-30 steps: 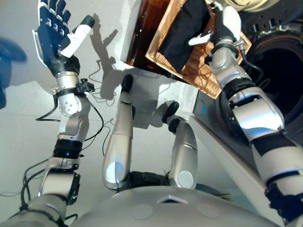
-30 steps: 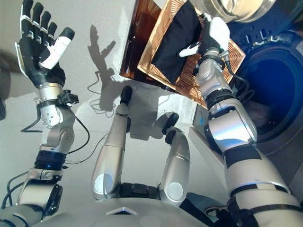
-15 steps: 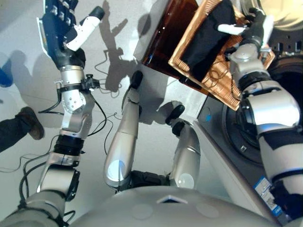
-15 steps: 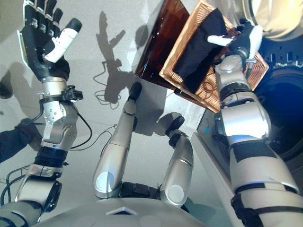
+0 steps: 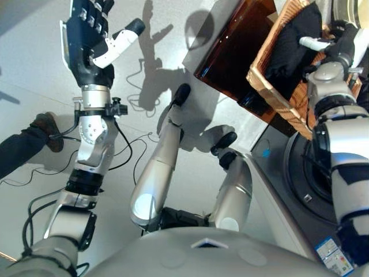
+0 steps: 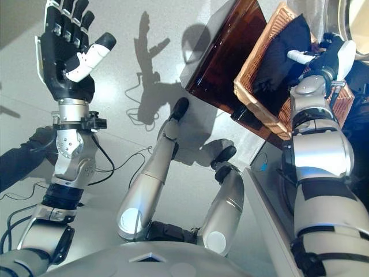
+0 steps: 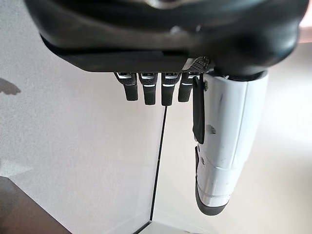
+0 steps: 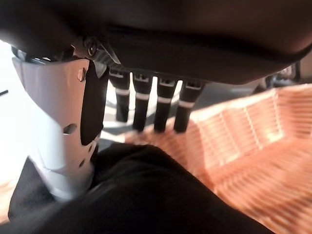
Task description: Pick up the clothes and place them into the washing machine
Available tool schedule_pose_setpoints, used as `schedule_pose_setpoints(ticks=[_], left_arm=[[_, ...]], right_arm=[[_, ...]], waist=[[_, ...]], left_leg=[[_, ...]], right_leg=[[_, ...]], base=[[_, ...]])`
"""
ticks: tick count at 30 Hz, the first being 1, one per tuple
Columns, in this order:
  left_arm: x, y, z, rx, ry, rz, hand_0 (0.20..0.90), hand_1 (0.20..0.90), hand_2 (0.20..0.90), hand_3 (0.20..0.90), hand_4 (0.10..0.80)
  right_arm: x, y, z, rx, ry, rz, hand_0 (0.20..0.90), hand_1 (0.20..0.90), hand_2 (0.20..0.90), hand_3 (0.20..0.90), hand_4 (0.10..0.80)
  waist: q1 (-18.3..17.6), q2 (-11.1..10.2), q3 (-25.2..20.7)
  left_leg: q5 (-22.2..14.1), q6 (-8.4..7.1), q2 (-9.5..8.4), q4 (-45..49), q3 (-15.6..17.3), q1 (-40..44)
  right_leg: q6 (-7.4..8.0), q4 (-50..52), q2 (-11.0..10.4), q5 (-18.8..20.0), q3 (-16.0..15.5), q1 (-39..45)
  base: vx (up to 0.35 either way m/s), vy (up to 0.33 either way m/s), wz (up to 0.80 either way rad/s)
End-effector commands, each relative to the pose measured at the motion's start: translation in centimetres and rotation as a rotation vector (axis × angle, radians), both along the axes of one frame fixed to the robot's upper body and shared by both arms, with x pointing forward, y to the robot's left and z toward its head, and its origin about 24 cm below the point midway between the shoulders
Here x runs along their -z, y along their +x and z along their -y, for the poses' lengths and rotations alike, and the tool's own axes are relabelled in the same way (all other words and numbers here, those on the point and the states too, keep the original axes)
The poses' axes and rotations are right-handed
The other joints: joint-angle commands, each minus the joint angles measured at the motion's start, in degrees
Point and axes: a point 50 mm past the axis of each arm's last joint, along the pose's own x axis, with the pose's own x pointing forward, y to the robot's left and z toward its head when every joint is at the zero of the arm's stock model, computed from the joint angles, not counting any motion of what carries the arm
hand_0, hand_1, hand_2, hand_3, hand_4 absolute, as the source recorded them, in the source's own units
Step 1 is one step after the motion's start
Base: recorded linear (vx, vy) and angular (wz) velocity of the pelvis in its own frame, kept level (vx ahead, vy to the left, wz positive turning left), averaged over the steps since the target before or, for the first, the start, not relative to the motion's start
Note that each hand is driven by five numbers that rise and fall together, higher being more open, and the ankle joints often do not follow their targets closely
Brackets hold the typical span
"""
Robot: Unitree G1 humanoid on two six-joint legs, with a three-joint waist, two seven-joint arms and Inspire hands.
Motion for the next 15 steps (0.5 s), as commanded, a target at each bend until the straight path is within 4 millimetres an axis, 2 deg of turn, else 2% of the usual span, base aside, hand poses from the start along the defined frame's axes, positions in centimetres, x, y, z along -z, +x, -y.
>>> schedule_pose_setpoints(ticks=[1, 6, 15], left_arm=[[-2.9, -2.1, 0.4, 0.04, -0.045, 0.228, 0.9, 0.9, 0.9, 0.9, 0.8], [-2.4, -2.0, 0.5, 0.068, -0.028, 0.204, 0.9, 0.9, 0.9, 0.9, 0.8], [-0.5, -1.6, 0.4, 0.1, -0.009, 0.1, 0.9, 0.9, 0.9, 0.9, 0.8]], right_arm=[[3.8, -3.4, 3.7, 0.129, -0.037, -0.16, 0.2, 0.2, 0.2, 0.2, 0.3], [4.6, -3.4, 3.2, 0.128, -0.013, -0.158, 0.2, 0.2, 0.2, 0.2, 0.3], [7.2, -4.4, 2.8, 0.138, 0.033, -0.167, 0.2, 0.2, 0.2, 0.2, 0.3]], waist=[[-0.1, 4.5, -5.8], [-0.5, 4.7, -6.4], [-2.0, 4.8, -7.4]], left_leg=[[-11.8, -0.85, -1.4, 6.7, 2.3, 2.4], [-10.8, -0.96, -1.35, 4.5, 2.2, 5.3], [-8.8, -1.24, -1.47, 0.3, 2.2, 12.9]], right_leg=[[0.21, -4.8, 3.2, 5.4, 1.3, 0.7], [0.02, -6.6, 3.5, 6.0, 1.1, 3.7], [-0.52, -11.2, 4.0, 7.5, 0.6, 12.0]], base=[[0.0, 0.0, 0.0], [-0.027, -0.013, 0.03], [-0.031, -0.006, -0.04]])
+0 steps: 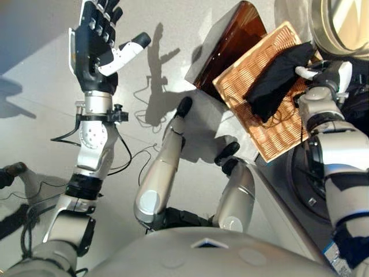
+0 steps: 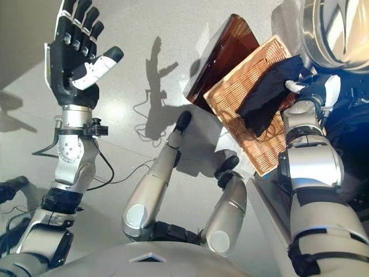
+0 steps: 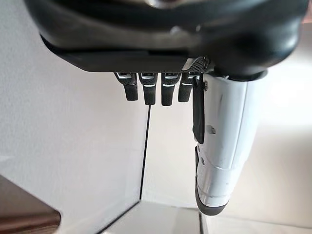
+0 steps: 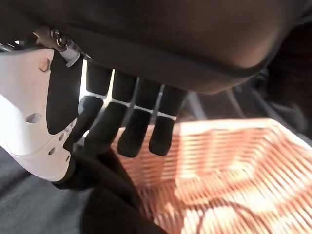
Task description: Pick up the clothes and place them into the washing machine
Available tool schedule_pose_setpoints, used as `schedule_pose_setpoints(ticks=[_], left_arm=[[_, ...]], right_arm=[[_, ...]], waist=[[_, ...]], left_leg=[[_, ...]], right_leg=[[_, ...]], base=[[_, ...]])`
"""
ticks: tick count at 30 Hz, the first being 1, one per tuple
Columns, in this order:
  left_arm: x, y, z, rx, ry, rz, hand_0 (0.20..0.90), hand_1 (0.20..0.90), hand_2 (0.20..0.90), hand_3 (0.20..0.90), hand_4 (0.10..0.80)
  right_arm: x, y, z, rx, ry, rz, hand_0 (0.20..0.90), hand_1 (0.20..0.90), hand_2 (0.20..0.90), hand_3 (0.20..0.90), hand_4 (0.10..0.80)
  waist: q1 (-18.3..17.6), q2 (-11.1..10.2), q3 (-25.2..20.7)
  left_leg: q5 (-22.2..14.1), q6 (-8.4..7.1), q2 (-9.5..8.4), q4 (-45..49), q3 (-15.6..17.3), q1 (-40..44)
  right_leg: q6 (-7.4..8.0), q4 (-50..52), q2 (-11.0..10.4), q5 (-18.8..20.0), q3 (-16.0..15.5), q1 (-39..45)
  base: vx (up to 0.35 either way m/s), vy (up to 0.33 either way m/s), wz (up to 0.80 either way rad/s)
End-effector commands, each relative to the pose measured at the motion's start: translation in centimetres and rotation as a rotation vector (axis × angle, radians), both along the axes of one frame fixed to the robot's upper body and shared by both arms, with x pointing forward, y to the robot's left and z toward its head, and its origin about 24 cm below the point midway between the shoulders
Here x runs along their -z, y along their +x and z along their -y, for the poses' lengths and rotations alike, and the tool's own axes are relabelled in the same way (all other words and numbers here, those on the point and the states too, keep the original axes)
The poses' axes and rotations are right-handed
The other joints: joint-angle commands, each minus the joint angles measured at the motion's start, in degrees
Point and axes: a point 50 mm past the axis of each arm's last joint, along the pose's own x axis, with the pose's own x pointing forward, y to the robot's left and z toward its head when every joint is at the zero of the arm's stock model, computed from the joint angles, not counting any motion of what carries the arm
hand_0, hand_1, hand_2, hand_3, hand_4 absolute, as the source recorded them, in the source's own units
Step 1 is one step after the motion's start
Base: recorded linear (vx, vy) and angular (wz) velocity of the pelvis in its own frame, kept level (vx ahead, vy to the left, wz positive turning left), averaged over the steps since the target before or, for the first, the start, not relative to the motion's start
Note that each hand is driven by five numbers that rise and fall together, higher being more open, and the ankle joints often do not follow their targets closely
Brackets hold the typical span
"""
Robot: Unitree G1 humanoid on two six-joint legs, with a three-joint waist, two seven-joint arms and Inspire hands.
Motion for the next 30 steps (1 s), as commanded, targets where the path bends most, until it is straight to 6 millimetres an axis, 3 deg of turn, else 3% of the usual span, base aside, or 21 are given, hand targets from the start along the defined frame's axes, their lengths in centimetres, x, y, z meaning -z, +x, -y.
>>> schedule_pose_setpoints(ticks=[1, 4, 5, 7, 12, 18, 19, 20, 21, 22, 23, 25, 26, 27, 30], left_arm=[[-1.6, -1.0, 0.1, 0.036, -0.033, 0.13, 0.9, 0.9, 0.9, 0.9, 0.8], [-1.1, -1.1, 0.0, 0.034, -0.031, 0.109, 0.9, 0.9, 0.9, 0.9, 0.8], [-1.0, -1.2, -0.2, 0.032, -0.032, 0.103, 0.9, 0.9, 0.9, 0.9, 0.8], [-0.3, -1.3, -0.5, 0.02, -0.037, 0.071, 0.9, 0.9, 0.9, 0.9, 0.8], [0.1, -1.7, -0.9, 0.004, -0.033, 0.05, 0.9, 0.9, 0.9, 0.9, 0.8], [1.3, -2.2, -2.4, -0.065, -0.039, 0.001, 0.9, 0.9, 0.9, 0.9, 0.8], [1.9, -2.1, -2.3, -0.076, -0.054, -0.025, 0.9, 0.9, 0.9, 0.9, 0.8], [2.0, -2.2, -2.5, -0.09, -0.039, -0.033, 0.9, 0.9, 0.9, 0.9, 0.8], [2.0, -2.4, -2.7, -0.098, -0.027, -0.032, 0.9, 0.9, 0.9, 0.9, 0.8], [1.9, -2.7, -2.9, -0.1, -0.019, -0.03, 0.9, 0.9, 0.9, 0.9, 0.8], [1.8, -3.1, -2.9, -0.097, -0.002, -0.024, 0.9, 0.9, 0.9, 0.9, 0.8], [1.9, -3.2, -3.0, -0.1, 0.001, -0.029, 0.9, 0.9, 0.9, 0.9, 0.8], [1.9, -3.2, -3.1, -0.103, 0.009, -0.031, 0.9, 0.9, 0.9, 0.9, 0.8], [1.9, -3.3, -3.6, -0.115, -0.007, -0.038, 0.9, 0.9, 0.9, 0.9, 0.8], [2.1, -3.4, -3.7, -0.128, -0.033, -0.049, 0.9, 0.9, 0.9, 0.9, 0.8]], right_arm=[[1.1, -2.0, 2.1, 0.075, -0.076, 0.01, 0.2, 0.2, 0.2, 0.2, 0.3], [2.0, -2.3, 1.8, 0.075, -0.057, 0.017, 0.2, 0.2, 0.2, 0.2, 0.3], [2.4, -2.4, 1.5, 0.072, -0.047, 0.022, 0.2, 0.2, 0.2, 0.2, 0.3], [4.0, -2.6, 0.1, 0.053, 0.028, 0.058, 0.2, 0.2, 0.2, 0.2, 0.3], [4.9, -2.4, -1.3, 0.044, 0.122, 0.137, 0.2, 0.2, 0.2, 0.2, 0.3], [6.1, -1.6, -5.6, -0.088, 0.185, 0.192, 0.2, 0.2, 0.2, 0.2, 0.3], [7.7, -2.4, -6.6, -0.128, 0.166, 0.13, 0.2, 0.2, 0.2, 0.2, 0.3], [9.5, -3.8, -7.0, -0.167, 0.159, 0.073, 0.389, 0.389, 0.389, 0.389, 0.435], [10.2, -4.3, -7.2, -0.174, 0.156, 0.046, 0.831, 0.831, 0.831, 0.831, 0.751], [10.6, -4.6, -7.2, -0.181, 0.15, 0.021, 0.9, 0.9, 0.9, 0.9, 0.8], [12.1, -5.5, -8.0, -0.218, 0.146, -0.047, 0.9, 0.9, 0.9, 0.9, 0.8], [12.1, -5.5, -7.9, -0.213, 0.14, -0.053, 0.9, 0.9, 0.9, 0.9, 0.8], [9.4, -2.5, -9.5, -0.243, 0.151, 0.038, 0.9, 0.9, 0.9, 0.9, 0.8], [6.9, -0.9, -9.4, -0.252, 0.124, 0.117, 0.9, 0.9, 0.9, 0.9, 0.8], [6.1, -0.5, -9.8, -0.279, 0.108, 0.147, 0.9, 0.9, 0.9, 0.9, 0.8]], waist=[[-2.0, 1.0, -7.0], [-2.7, 1.1, -7.4], [-2.9, 1.3, -7.3], [-4.3, 1.3, -8.2], [-5.9, 1.2, -8.9], [-9.0, 0.5, -11.5], [-9.9, 0.2, -12.2], [-10.6, 0.3, -12.6], [-10.8, 0.4, -13.0], [-11.1, 0.5, -12.9], [-11.3, 0.8, -12.5], [-11.3, 0.9, -12.2], [-10.7, 1.1, -12.4], [-10.6, 0.8, -12.6], [-11.0, 0.1, -13.5]], left_leg=[[-11.2, -0.74, -2.55, 5.0, 2.0, 1.9], [-10.4, -0.81, -2.69, 3.2, 2.1, 4.2], [-8.4, -0.72, -2.66, 2.5, 2.3, 4.6], [-8.0, -0.7, -2.42, 1.3, 2.6, 7.4], [-8.2, -0.68, -2.03, 0.6, 3.1, 11.0], [-7.2, -1.14, -0.68, -3.7, 4.1, 17.5], [-6.5, -1.14, -0.37, -4.7, 4.3, 18.5], [-6.5, -1.1, -0.22, -5.6, 4.4, 20.0], [-6.5, -1.07, -0.07, -5.8, 4.5, 20.5], [-6.5, -1.08, -0.04, -5.8, 4.6, 21.0], [-6.6, -1.11, 0.14, -5.5, 4.8, 21.2], [-7.0, -1.12, 0.31, -5.1, 5.0, 21.4], [-7.0, -1.18, 0.41, -5.3, 4.9, 21.4], [-7.0, -1.3, 0.65, -5.1, 5.0, 20.9], [-6.6, -1.31, 0.89, -5.6, 5.1, 20.7]], right_leg=[[-1.05, -10.4, 3.1, 7.4, 0.5, 3.1], [-1.06, -12.3, 3.2, 8.0, 0.5, 5.5], [-1.38, -13.1, 3.0, 9.7, 0.1, 6.0], [-1.38, -14.7, 3.3, 10.0, 0.7, 8.7], [-1.49, -16.2, 3.4, 10.3, 1.3, 12.1], [-1.43, -20.3, 4.6, 11.2, 2.9, 17.6], [-1.33, -21.4, 4.6, 12.0, 3.0, 18.5], [-1.14, -22.3, 4.7, 12.2, 3.2, 19.6], [-1.12, -22.6, 4.6, 12.2, 3.1, 20.0], [-1.15, -22.7, 4.5, 12.4, 3.2, 20.3], [-1.19, -22.8, 4.6, 12.4, 3.2, 20.6], [-1.19, -22.4, 4.4, 12.0, 3.2, 20.7], [-1.32, -22.3, 4.5, 12.0, 3.2, 20.4], [-1.47, -21.6, 4.7, 11.9, 3.3, 19.6], [-1.48, -21.6, 5.1, 12.2, 3.7, 19.0]], base=[[0.0, 0.0, 0.0], [-0.036, 0.021, -0.02], [-0.09, 0.068, -0.07], [-0.032, 0.058, -0.01], [0.024, 0.017, -0.15], [0.035, 0.005, -0.17], [0.078, -0.009, -0.28], [0.083, 0.001, -0.23], [0.053, -0.001, -0.28], [-0.01, -0.012, -0.27], [-0.032, -0.013, -0.24], [-0.012, -0.021, -0.09], [-0.014, -0.037, -0.04], [-0.024, -0.022, -0.06], [0.013, -0.013, -0.04]])
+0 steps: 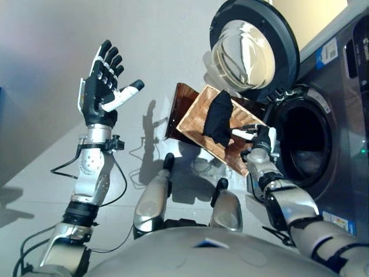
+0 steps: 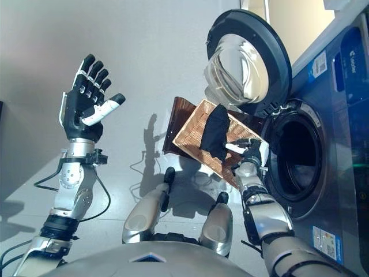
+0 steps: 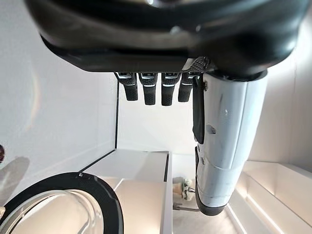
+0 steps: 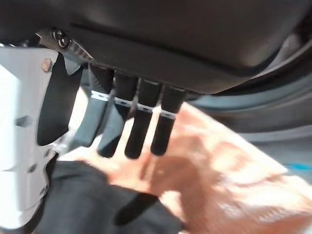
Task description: Pick up the clothes and place them into the washing machine
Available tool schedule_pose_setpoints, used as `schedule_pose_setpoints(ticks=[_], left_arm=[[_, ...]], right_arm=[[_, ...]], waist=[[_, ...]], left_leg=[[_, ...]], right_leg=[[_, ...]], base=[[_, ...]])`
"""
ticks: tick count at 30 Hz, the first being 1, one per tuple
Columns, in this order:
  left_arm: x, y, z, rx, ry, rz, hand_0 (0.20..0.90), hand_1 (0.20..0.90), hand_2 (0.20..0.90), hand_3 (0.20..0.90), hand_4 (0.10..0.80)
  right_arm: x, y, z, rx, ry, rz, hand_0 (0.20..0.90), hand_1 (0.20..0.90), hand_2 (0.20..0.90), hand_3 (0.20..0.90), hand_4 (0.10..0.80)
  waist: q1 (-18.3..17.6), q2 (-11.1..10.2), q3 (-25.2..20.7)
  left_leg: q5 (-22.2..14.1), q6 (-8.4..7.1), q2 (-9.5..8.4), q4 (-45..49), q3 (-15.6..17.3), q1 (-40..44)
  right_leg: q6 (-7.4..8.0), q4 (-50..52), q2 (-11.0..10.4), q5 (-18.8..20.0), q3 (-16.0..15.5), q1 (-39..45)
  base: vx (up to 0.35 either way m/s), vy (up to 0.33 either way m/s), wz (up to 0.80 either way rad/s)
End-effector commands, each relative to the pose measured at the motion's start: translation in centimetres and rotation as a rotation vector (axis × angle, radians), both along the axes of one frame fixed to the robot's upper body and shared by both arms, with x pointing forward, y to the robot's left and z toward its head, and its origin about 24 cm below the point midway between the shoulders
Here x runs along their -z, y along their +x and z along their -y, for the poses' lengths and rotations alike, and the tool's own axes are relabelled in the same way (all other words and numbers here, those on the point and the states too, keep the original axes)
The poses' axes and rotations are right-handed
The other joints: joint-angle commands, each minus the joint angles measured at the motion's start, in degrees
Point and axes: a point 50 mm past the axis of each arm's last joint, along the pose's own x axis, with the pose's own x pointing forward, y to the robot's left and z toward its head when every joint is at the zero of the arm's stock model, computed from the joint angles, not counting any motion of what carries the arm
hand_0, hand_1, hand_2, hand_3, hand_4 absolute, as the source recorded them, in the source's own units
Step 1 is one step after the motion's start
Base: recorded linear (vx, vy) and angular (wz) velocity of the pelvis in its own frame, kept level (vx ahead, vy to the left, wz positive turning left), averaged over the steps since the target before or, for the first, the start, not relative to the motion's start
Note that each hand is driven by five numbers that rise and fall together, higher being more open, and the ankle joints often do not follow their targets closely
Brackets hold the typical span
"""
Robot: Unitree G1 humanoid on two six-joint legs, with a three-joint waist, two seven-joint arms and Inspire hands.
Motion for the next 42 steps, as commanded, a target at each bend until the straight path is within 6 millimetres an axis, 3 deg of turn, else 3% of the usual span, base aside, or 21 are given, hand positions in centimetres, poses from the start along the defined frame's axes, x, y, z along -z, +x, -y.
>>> schedule_pose_setpoints(ticks=[1, 9, 27, 31, 34, 35, 36, 38, 42], left_arm=[[-4.0, 0.0, -1.1, -0.058, -0.027, 0.212, 0.9, 0.9, 0.9, 0.9, 0.8], [-4.9, 0.0, -1.4, -0.109, -0.042, 0.252, 0.9, 0.9, 0.9, 0.9, 0.8], [-7.8, 0.4, -1.3, -0.135, -0.044, 0.383, 0.9, 0.9, 0.9, 0.9, 0.8], [-8.9, 0.6, -1.0, -0.138, -0.053, 0.433, 0.9, 0.9, 0.9, 0.9, 0.8], [-9.3, 0.7, -0.8, -0.132, -0.054, 0.453, 0.9, 0.9, 0.9, 0.9, 0.8], [-9.8, 0.7, -0.5, -0.122, -0.053, 0.477, 0.9, 0.9, 0.9, 0.9, 0.8], [-9.9, 0.7, -0.4, -0.121, -0.053, 0.48, 0.9, 0.9, 0.9, 0.9, 0.8], [-10.1, 0.8, -0.2, -0.109, -0.064, 0.494, 0.9, 0.9, 0.9, 0.9, 0.8], [-11.1, 1.0, 0.5, -0.08, -0.064, 0.535, 0.9, 0.9, 0.9, 0.9, 0.8]], right_arm=[[-6.8, 5.0, -1.1, -0.093, -0.095, 0.301, 0.9, 0.9, 0.9, 0.9, 0.8], [-7.3, 5.2, -1.8, -0.087, -0.133, 0.324, 0.9, 0.9, 0.9, 0.9, 0.8], [-13.9, 9.2, -1.1, -0.034, -0.199, 0.399, 0.9, 0.9, 0.9, 0.9, 0.8], [-16.3, 10.1, -0.5, -0.007, -0.22, 0.434, 0.9, 0.9, 0.9, 0.9, 0.8], [-16.8, 10.2, -0.1, -0.004, -0.231, 0.432, 0.9, 0.9, 0.9, 0.9, 0.8], [-17.4, 10.3, 0.5, 0.011, -0.242, 0.423, 0.9, 0.9, 0.9, 0.9, 0.8], [-17.5, 10.4, 0.5, 0.012, -0.242, 0.426, 0.9, 0.9, 0.9, 0.9, 0.8], [-18.0, 10.3, 1.4, 0.036, -0.253, 0.416, 0.9, 0.9, 0.9, 0.9, 0.8], [-18.5, 10.0, 3.0, 0.067, -0.272, 0.385, 0.9, 0.9, 0.9, 0.9, 0.8]], waist=[[0.1, -2.0, -3.2], [-0.1, -2.9, -1.0], [2.4, -2.9, 6.5], [3.4, -2.9, 8.1], [3.8, -2.8, 8.6], [4.4, -2.7, 9.0], [4.4, -2.5, 9.3], [5.0, -2.2, 9.5], [6.3, -1.5, 10.0]], left_leg=[[-6.1, -2.14, -1.87, 4.2, 0.5, -1.4], [-7.0, -1.89, -1.96, 6.9, 0.6, -4.4], [-11.2, -2.12, -1.64, 19.7, 1.6, -16.8], [-11.7, -2.17, -1.8, 21.3, 1.5, -20.1], [-12.0, -2.11, -1.86, 22.1, 1.6, -21.5], [-14.3, -2.08, -2.02, 23.5, 1.4, -22.1], [-12.5, -1.97, -2.1, 23.2, 1.5, -22.8], [-14.8, -1.95, -2.24, 24.2, 1.2, -23.3], [-14.9, -1.82, -2.95, 24.7, 0.8, -25.4]], right_leg=[[-2.56, -4.4, 1.9, 6.0, 0.4, -2.6], [-2.58, -2.8, 1.6, 5.8, 0.4, -4.9], [-3.19, 8.3, 2.1, 3.2, 0.6, -17.2], [-3.19, 9.9, 2.3, 2.8, 0.3, -20.2], [-3.14, 10.5, 2.2, 2.6, 0.2, -21.6], [-2.82, 12.0, 2.0, 0.5, 0.1, -22.0], [-3.1, 11.6, 1.9, 2.1, -0.1, -22.6], [-2.75, 12.8, 1.8, 0.0, -0.2, -22.8], [-2.61, 13.6, 1.4, -0.5, -0.6, -24.6]], base=[[0.037, -0.003, 0.0], [-0.034, 0.001, 0.03], [-0.02, 0.01, 0.0], [-0.008, 0.004, 0.05], [0.029, 0.003, 0.05], [0.0, 0.0, 0.0], [-0.008, -0.007, 0.04], [0.066, -0.022, 0.12], [0.036, -0.012, 0.14]])
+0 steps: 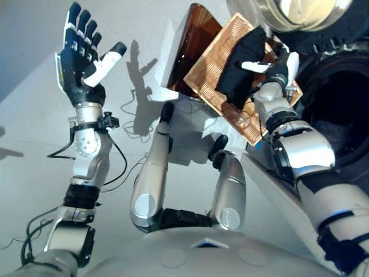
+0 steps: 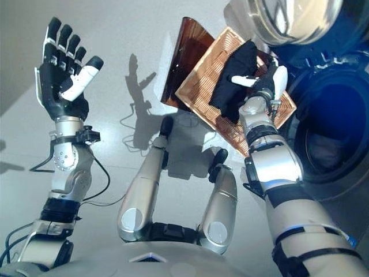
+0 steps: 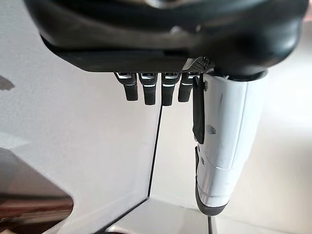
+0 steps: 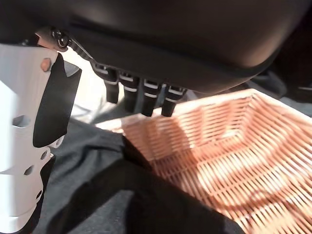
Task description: Pick up the clothes and place them into the washing machine
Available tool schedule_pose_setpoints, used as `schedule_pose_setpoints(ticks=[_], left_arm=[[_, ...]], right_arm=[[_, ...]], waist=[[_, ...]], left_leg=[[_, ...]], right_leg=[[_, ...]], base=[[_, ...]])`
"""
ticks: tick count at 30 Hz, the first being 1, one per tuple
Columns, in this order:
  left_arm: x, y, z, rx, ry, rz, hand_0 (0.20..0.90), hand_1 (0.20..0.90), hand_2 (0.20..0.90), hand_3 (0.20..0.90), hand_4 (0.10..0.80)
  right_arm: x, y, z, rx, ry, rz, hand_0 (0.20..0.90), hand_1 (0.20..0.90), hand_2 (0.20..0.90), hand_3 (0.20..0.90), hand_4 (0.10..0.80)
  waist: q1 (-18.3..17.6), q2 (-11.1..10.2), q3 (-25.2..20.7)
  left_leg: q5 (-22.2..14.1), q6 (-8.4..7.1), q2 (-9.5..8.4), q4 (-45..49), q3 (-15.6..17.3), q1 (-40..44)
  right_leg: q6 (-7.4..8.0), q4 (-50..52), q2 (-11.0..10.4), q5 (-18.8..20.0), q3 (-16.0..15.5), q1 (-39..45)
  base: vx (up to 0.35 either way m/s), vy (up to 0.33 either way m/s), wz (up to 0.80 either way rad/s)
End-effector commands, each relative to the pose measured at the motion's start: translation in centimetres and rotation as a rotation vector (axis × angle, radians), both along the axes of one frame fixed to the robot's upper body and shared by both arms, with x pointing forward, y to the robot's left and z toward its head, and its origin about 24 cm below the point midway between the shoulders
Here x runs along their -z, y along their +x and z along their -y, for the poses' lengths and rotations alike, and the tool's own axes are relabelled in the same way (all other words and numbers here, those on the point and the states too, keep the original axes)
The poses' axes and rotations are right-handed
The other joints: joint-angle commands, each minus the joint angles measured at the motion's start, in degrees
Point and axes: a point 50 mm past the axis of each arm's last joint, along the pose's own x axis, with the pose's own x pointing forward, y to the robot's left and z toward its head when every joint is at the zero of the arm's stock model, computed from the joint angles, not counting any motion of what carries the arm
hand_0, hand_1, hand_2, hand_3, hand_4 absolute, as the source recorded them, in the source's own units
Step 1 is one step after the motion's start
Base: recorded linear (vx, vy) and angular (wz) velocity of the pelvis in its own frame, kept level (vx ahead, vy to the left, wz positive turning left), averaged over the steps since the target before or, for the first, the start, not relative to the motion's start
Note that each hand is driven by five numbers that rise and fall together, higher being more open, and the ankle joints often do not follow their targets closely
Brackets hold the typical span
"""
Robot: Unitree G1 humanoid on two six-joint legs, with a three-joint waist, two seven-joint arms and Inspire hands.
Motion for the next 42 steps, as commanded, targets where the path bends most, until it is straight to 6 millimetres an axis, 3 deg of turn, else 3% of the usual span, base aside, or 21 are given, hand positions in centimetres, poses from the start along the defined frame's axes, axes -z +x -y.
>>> schedule_pose_setpoints(ticks=[1, 2, 6, 12, 14, 22, 27, 31, 32, 35, 37, 42], left_arm=[[-5.7, -1.9, 0.5, 0.022, 0.032, 0.335, 0.9, 0.9, 0.9, 0.9, 0.8], [-6.2, -1.7, 1.0, 0.036, 0.028, 0.36, 0.9, 0.9, 0.9, 0.9, 0.8], [-6.8, -1.6, 1.3, 0.038, 0.023, 0.393, 0.9, 0.9, 0.9, 0.9, 0.8], [-7.3, -1.6, 1.6, 0.027, 0.011, 0.416, 0.9, 0.9, 0.9, 0.9, 0.8], [-7.3, -1.6, 1.6, 0.021, 0.012, 0.416, 0.9, 0.9, 0.9, 0.9, 0.8], [-7.3, -1.6, 1.5, -0.003, 0.023, 0.41, 0.9, 0.9, 0.9, 0.9, 0.8], [-7.1, -1.6, 1.3, -0.014, 0.029, 0.402, 0.9, 0.9, 0.9, 0.9, 0.8], [-6.7, -1.6, 1.5, 0.009, 0.033, 0.388, 0.9, 0.9, 0.9, 0.9, 0.8], [-6.4, -1.6, 1.6, 0.031, 0.044, 0.378, 0.9, 0.9, 0.9, 0.9, 0.8], [-6.2, -1.5, 1.7, 0.053, 0.049, 0.369, 0.9, 0.9, 0.9, 0.9, 0.8], [-5.6, -1.4, 1.7, 0.066, 0.042, 0.344, 0.9, 0.9, 0.9, 0.9, 0.8], [-4.7, -1.1, 1.8, 0.073, 0.046, 0.305, 0.9, 0.9, 0.9, 0.9, 0.8]], right_arm=[[-4.0, 0.3, 2.9, 0.064, -0.076, 0.108, 0.9, 0.9, 0.9, 0.9, 0.8], [-3.8, -0.2, 4.2, 0.099, -0.08, 0.084, 0.9, 0.9, 0.9, 0.9, 0.8], [-3.0, -0.9, 5.3, 0.132, -0.082, 0.057, 0.9, 0.9, 0.9, 0.9, 0.8], [-3.9, -0.8, 5.9, 0.134, -0.12, 0.059, 0.9, 0.9, 0.9, 0.9, 0.8], [-4.6, -0.7, 6.0, 0.136, -0.136, 0.071, 0.2, 0.2, 0.2, 0.2, 0.3], [-6.7, 0.1, 5.3, 0.118, -0.166, 0.113, 0.2, 0.2, 0.2, 0.2, 0.3], [-6.9, 0.2, 5.1, 0.119, -0.162, 0.12, 0.2, 0.2, 0.2, 0.2, 0.3], [-6.1, -0.3, 5.8, 0.143, -0.147, 0.097, 0.2, 0.2, 0.2, 0.2, 0.3], [-5.6, -0.9, 7.0, 0.176, -0.143, 0.079, 0.2, 0.2, 0.2, 0.2, 0.3], [-4.9, -1.6, 8.0, 0.204, -0.129, 0.064, 0.2, 0.2, 0.2, 0.2, 0.3], [-2.9, -2.5, 8.7, 0.225, -0.107, 0.038, 0.2, 0.2, 0.2, 0.2, 0.3], [-0.5, -3.0, 8.0, 0.209, -0.071, 0.024, 0.2, 0.2, 0.2, 0.2, 0.3]], waist=[[1.2, 1.0, -1.9], [1.8, 1.5, -1.4], [2.2, 2.3, -1.2], [2.2, 3.4, -0.9], [2.1, 3.8, -0.6], [1.3, 4.2, -0.1], [0.8, 4.1, -0.2], [0.9, 4.3, -0.7], [1.2, 4.6, -1.1], [1.3, 4.7, -1.7], [1.0, 4.6, -2.5], [0.2, 4.3, -3.9]], left_leg=[[-11.9, -1.04, -2.69, 8.4, 2.6, 0.4], [-11.9, -0.95, -3.12, 8.6, 2.3, -0.8], [-12.2, -0.71, -3.77, 9.2, 2.2, -2.4], [-12.2, -0.47, -4.32, 9.2, 2.4, -4.1], [-12.1, -0.42, -4.39, 9.1, 2.6, -4.5], [-12.2, 0.08, -4.69, 9.4, 2.9, -4.8], [-12.2, 0.21, -4.77, 9.4, 3.1, -4.4], [-12.1, 0.31, -4.88, 8.6, 3.1, -2.9], [-12.0, 0.39, -5.01, 8.3, 3.0, -2.2], [-11.7, 0.41, -5.03, 7.5, 2.9, -1.2], [-11.2, 0.39, -5.01, 5.5, 2.9, 1.0], [-10.0, 0.34, -4.92, 2.4, 3.3, 4.9]], right_leg=[[-0.97, -2.8, 1.7, 3.7, -0.5, -0.6], [-0.89, -2.1, 1.3, 3.4, -0.8, -1.7], [-0.93, -1.0, 0.9, 2.8, -0.6, -3.3], [-0.89, 0.3, 0.4, 2.5, 0.0, -5.7], [-0.89, 0.4, 0.3, 2.5, 0.3, -6.1], [-0.93, 0.9, 0.3, 2.6, 1.2, -7.2], [-0.94, 1.0, 0.3, 2.6, 1.6, -7.1], [-0.94, 0.6, 0.3, 2.6, 1.6, -5.8], [-0.98, 0.3, 0.2, 2.6, 1.4, -5.0], [-0.99, -0.3, 0.2, 2.8, 1.3, -4.2], [-1.04, -2.0, 0.3, 3.3, 1.6, -2.4], [-1.14, -5.2, 0.9, 4.3, 1.9, 1.5]], base=[[0.013, -0.014, 0.08], [0.013, -0.014, 0.06], [0.026, 0.003, 0.14], [0.006, 0.021, 0.06], [0.0, 0.0, 0.0], [-0.001, 0.01, -0.01], [-0.002, 0.018, -0.05], [0.0, 0.0, 0.0], [0.0, 0.0, 0.0], [-0.001, -0.021, -0.02], [0.0, 0.0, 0.0], [0.02, -0.001, -0.06]])
